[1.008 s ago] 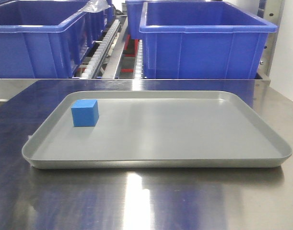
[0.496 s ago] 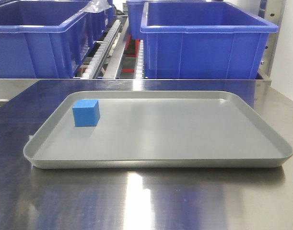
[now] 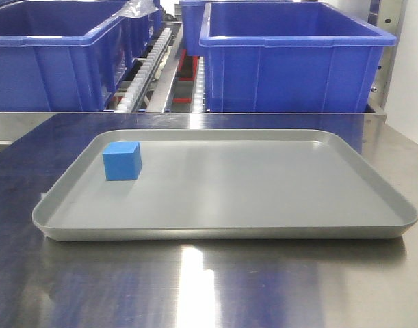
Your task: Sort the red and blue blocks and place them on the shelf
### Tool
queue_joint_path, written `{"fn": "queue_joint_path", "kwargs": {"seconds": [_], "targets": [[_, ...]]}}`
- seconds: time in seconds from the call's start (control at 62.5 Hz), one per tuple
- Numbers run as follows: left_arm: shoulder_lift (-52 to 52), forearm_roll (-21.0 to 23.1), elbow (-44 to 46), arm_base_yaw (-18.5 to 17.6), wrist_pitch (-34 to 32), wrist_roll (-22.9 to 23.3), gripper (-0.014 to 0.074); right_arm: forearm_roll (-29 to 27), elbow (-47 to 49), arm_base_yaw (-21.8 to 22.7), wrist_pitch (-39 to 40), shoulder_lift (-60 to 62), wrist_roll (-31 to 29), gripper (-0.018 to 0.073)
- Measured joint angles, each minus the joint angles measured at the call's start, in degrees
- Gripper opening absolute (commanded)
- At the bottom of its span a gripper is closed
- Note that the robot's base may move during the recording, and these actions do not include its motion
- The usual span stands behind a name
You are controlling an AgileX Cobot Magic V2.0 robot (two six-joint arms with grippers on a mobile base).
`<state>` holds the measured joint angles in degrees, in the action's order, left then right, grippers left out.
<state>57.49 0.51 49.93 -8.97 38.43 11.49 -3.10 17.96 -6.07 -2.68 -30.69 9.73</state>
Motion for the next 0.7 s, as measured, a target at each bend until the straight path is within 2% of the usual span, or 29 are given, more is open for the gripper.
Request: {"fn": "queue_joint_path", "kwargs": {"seconds": [0.512, 0.624, 0.704], "targets": [[2.8, 0.03, 0.0, 0.0, -3.52, 0.0, 0.0145, 0.0, 0.0, 0.0, 0.1, 0.0, 0.0, 0.0056], [3.21, -0.51, 0.0, 0.0, -4.74, 0.0, 0.0265, 0.0, 0.0, 0.0, 0.1, 0.0, 0.0, 0.0056], [4.27, -0.84, 0.0, 0.0, -4.76, 0.0, 0.043, 0.0, 0.0, 0.0, 0.1, 0.0, 0.0, 0.0056]]}}
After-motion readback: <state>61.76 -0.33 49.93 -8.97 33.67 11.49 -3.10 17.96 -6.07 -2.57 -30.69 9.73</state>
